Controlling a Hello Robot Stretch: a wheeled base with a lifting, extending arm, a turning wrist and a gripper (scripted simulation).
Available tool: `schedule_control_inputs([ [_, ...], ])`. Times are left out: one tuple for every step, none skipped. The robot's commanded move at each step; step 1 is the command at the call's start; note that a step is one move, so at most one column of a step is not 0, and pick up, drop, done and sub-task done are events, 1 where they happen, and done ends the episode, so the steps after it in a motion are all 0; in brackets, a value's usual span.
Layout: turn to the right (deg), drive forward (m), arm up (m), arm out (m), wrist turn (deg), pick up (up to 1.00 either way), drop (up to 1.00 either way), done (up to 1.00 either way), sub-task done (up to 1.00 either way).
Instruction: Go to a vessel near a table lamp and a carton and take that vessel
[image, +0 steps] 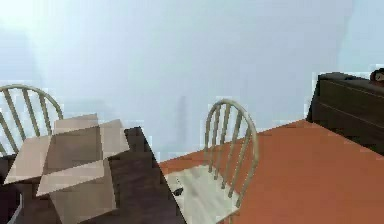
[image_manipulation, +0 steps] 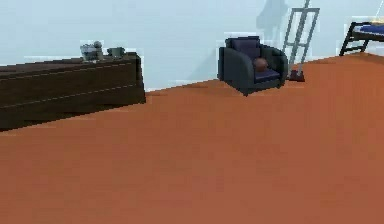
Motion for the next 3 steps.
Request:
schedule_control_inputs([
  [-45.0, 0.0, 0.0, 0.0, 0.0, 0.0, 0.0, 0.0, 0.0],
  [-45.0, 0.0, 0.0, 0.0, 0.0, 0.0, 0.0, 0.0, 0.0],
  [-45.0, 0.0, 0.0, 0.0, 0.0, 0.0, 0.0, 0.0, 0.0],
])
